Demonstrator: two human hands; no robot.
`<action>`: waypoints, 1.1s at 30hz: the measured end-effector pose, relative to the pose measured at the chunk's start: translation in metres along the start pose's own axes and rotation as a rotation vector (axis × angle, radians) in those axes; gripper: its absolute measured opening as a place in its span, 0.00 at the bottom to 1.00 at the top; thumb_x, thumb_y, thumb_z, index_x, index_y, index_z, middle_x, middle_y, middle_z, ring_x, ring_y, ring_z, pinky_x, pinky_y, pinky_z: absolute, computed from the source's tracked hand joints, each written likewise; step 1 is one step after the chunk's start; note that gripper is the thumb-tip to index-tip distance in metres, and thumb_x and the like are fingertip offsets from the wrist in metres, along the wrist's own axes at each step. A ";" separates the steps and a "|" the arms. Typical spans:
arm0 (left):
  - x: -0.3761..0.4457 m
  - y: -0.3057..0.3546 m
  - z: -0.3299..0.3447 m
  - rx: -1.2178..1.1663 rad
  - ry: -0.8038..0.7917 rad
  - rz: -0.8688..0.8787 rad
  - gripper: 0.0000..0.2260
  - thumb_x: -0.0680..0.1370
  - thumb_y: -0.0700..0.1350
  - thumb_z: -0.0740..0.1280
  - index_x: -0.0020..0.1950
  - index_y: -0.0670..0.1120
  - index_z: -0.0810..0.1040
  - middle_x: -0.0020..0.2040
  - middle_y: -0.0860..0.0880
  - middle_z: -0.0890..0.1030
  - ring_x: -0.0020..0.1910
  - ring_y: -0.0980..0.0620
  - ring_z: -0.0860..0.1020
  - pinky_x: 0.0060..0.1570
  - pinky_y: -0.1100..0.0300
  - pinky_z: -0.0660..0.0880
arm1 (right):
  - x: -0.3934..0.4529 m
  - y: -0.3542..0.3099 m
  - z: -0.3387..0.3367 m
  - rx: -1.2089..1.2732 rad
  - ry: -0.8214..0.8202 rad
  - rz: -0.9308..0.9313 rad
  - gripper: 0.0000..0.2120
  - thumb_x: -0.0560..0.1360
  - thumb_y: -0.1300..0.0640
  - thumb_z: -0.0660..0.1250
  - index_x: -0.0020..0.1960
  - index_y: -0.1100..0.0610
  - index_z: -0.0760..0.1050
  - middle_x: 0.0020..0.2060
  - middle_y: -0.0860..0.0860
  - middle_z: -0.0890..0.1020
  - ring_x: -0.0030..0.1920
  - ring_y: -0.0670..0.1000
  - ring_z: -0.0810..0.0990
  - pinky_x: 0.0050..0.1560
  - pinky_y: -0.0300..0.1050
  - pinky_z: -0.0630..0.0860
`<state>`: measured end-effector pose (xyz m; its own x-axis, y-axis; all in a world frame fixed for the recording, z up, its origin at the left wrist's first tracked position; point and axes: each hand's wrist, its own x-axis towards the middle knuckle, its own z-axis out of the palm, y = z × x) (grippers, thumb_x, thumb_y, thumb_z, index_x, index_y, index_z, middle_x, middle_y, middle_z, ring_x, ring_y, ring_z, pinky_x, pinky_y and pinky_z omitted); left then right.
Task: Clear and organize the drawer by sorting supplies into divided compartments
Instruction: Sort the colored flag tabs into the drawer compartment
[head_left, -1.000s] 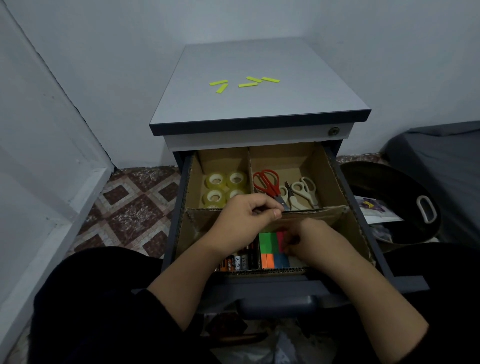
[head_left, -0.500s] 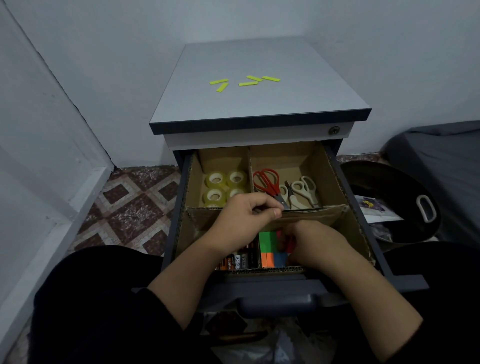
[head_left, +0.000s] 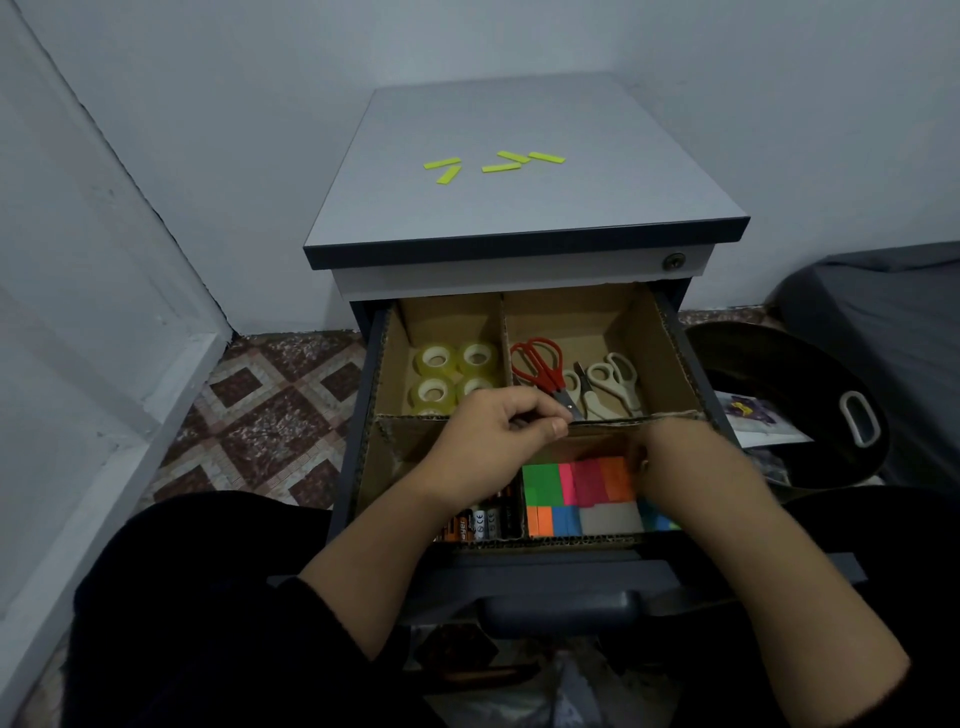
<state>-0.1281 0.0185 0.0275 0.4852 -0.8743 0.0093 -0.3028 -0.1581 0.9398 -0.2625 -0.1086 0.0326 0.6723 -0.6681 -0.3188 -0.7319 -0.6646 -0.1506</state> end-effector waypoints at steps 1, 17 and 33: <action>0.000 0.000 -0.001 0.004 -0.003 0.000 0.07 0.77 0.40 0.68 0.46 0.51 0.83 0.45 0.52 0.83 0.48 0.55 0.81 0.54 0.55 0.79 | 0.000 0.005 -0.003 -0.038 0.032 0.041 0.07 0.75 0.61 0.64 0.51 0.55 0.78 0.37 0.50 0.74 0.41 0.52 0.75 0.42 0.43 0.74; -0.002 0.003 -0.001 0.016 -0.001 0.008 0.07 0.77 0.40 0.68 0.46 0.52 0.82 0.45 0.52 0.84 0.48 0.56 0.81 0.56 0.53 0.78 | -0.008 -0.003 0.007 -0.067 0.072 0.121 0.07 0.77 0.63 0.61 0.50 0.58 0.77 0.41 0.53 0.77 0.49 0.55 0.80 0.41 0.44 0.70; -0.001 0.003 -0.002 0.042 -0.003 0.008 0.05 0.77 0.40 0.68 0.48 0.49 0.83 0.45 0.53 0.83 0.47 0.58 0.80 0.53 0.59 0.78 | -0.005 -0.003 -0.015 0.239 -0.093 0.100 0.08 0.76 0.60 0.64 0.45 0.58 0.81 0.40 0.54 0.82 0.44 0.52 0.81 0.45 0.44 0.78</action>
<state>-0.1278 0.0196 0.0305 0.4804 -0.8769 0.0156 -0.3409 -0.1703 0.9246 -0.2617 -0.1083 0.0481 0.5903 -0.6855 -0.4262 -0.8071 -0.4913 -0.3274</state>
